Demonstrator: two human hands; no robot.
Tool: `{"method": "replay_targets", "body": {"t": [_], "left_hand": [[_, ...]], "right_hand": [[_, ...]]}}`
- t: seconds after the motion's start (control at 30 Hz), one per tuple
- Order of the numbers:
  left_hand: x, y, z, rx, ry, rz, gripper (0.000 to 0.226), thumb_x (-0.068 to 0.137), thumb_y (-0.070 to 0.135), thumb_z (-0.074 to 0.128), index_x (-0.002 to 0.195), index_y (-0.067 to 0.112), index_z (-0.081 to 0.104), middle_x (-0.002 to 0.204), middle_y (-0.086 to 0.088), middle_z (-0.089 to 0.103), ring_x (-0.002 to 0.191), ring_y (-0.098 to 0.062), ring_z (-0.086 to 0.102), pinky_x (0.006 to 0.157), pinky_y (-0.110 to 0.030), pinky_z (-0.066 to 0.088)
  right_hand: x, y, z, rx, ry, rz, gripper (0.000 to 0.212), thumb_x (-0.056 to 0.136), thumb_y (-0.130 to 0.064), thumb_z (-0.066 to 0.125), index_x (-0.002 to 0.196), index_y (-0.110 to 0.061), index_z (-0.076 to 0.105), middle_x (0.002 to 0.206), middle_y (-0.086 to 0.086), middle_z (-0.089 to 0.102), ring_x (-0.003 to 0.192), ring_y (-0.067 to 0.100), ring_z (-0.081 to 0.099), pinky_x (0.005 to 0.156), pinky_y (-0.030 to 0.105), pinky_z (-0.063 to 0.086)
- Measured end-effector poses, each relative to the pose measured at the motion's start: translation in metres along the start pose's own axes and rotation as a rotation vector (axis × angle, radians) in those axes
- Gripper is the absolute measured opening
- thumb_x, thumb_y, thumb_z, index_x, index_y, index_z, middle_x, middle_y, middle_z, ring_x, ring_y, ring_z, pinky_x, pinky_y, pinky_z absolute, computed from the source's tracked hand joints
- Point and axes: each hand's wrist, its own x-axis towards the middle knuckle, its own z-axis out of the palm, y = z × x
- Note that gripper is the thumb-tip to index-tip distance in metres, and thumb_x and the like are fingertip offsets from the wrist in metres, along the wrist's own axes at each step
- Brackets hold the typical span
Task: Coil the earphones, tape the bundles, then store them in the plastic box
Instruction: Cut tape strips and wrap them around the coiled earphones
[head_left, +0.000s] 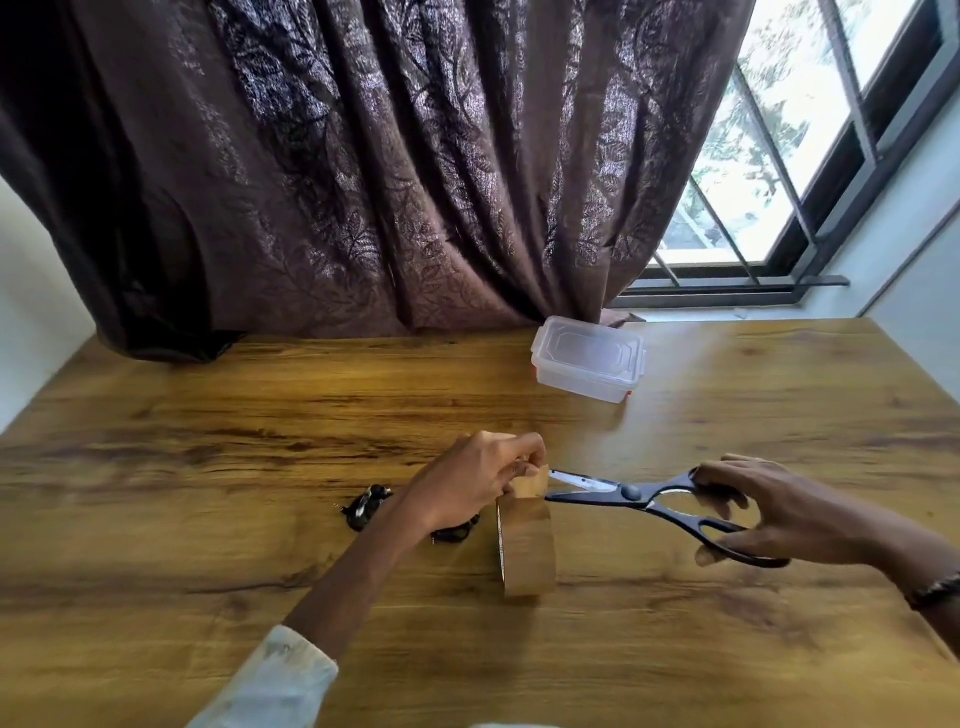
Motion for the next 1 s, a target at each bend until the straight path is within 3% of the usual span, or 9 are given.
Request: {"method": "replay_targets", "body": {"t": [0.13,0.23,0.43,0.6,0.83,1.0], "left_hand": [[0.0,0.0,0.002,0.0,-0.004,0.006,0.009,0.097,0.017,0.048,0.103,0.018,0.055,0.108,0.002,0.062,0.1,-0.009,0.065,0.068,-0.032,0.06],[0.001,0.0,0.003,-0.005,0.005,0.001,0.008,0.097,0.019,0.049,0.103,0.02,0.054,0.107,0.003,0.059,0.096,-0.012,0.066,0.067,-0.032,0.06],[-0.002,0.001,0.002,0.02,0.056,0.012,0.012,0.097,0.018,0.048,0.106,0.015,0.056,0.108,0.005,0.052,0.082,0.008,0.057,0.07,-0.024,0.059],[-0.001,0.001,0.003,0.039,0.055,0.037,0.01,0.097,0.019,0.049,0.104,0.017,0.056,0.112,0.007,0.051,0.096,-0.003,0.061,0.069,-0.024,0.059],[0.0,0.001,0.004,0.045,0.057,0.045,0.011,0.098,0.021,0.048,0.104,0.017,0.056,0.11,0.009,0.051,0.083,0.021,0.05,0.068,-0.02,0.058],[0.0,0.001,0.004,0.105,0.066,0.062,0.011,0.097,0.024,0.047,0.103,0.02,0.055,0.108,0.009,0.053,0.088,-0.001,0.06,0.067,-0.029,0.058]], "right_hand": [[0.007,-0.003,-0.004,-0.002,0.002,-0.029,0.058,0.066,-0.081,0.06,0.101,-0.035,0.052,0.091,-0.016,0.052,0.089,0.002,0.045,0.072,0.017,0.041],[0.012,-0.005,-0.006,-0.023,0.011,-0.04,0.056,0.066,-0.082,0.06,0.097,-0.037,0.05,0.089,-0.016,0.051,0.086,0.001,0.044,0.071,0.017,0.041],[0.016,-0.006,-0.01,-0.057,0.018,-0.034,0.058,0.062,-0.087,0.054,0.093,-0.039,0.047,0.087,-0.017,0.05,0.081,0.002,0.045,0.07,0.02,0.042],[0.018,-0.011,-0.007,-0.074,0.019,-0.068,0.055,0.065,-0.086,0.052,0.093,-0.039,0.047,0.086,-0.018,0.048,0.08,0.002,0.045,0.07,0.018,0.041],[0.027,-0.02,-0.006,-0.075,0.082,-0.148,0.049,0.069,-0.08,0.056,0.088,-0.035,0.046,0.079,-0.016,0.047,0.081,-0.004,0.044,0.069,0.01,0.036],[0.029,-0.023,-0.006,-0.092,0.072,-0.127,0.052,0.067,-0.082,0.053,0.088,-0.034,0.047,0.08,-0.015,0.047,0.083,-0.004,0.043,0.069,0.012,0.037]]}}
